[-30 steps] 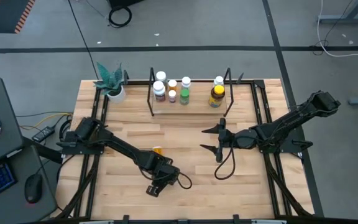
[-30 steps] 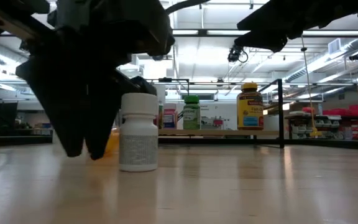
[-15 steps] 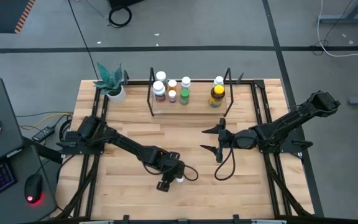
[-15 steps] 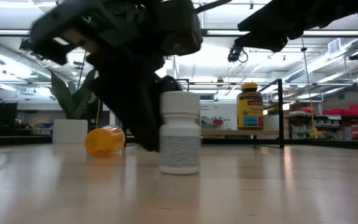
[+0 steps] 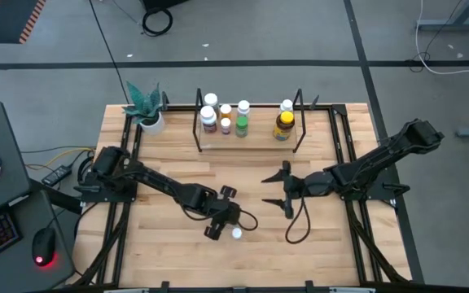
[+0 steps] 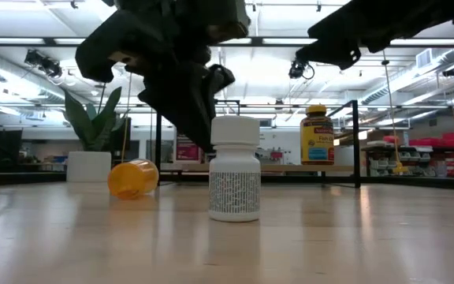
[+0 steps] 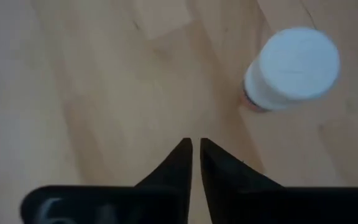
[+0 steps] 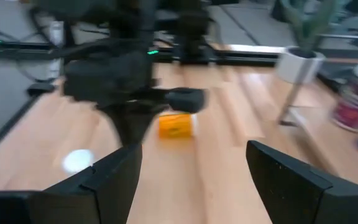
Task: Pick and place medicine bottles onto shelf by color
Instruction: Put the white pill bottle on the shelf
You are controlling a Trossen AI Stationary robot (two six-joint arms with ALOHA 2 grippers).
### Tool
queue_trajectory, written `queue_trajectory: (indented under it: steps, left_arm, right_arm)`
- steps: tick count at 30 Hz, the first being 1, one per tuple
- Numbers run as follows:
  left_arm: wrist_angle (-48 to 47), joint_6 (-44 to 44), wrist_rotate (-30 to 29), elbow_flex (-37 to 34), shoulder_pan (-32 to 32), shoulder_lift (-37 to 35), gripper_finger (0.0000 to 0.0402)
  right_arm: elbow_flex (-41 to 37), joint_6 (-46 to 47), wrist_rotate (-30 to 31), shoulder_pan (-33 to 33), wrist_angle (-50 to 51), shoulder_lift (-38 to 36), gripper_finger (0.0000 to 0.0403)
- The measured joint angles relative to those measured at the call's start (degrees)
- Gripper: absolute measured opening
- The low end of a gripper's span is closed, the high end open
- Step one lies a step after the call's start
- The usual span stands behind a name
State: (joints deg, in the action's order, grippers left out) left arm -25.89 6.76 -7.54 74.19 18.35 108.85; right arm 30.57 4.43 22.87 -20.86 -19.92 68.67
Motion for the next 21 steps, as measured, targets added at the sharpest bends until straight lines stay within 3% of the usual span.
queue_trajectory:
  steps: [4, 8, 21]
  left_arm:
    - [6.03, -0.02, -0.5, -6.98, -0.2, -3.52, 0.0014]
    - [13.53, -3.25, -0.79, -16.0, -0.2, -8.51, 0.0004]
    - [14.72, -7.37, -5.34, -27.42, 1.28, -28.52, 0.0009]
  right_arm:
    - [0.03, -1.55, -4.35, -0.03, -4.26, 4.1, 0.0297]
    - [3.6, -2.13, -7.0, -0.04, -0.9, 9.1, 0.0297]
    - [30.69, -5.5, -14.66, -1.33, 20.93, 30.44, 0.0297]
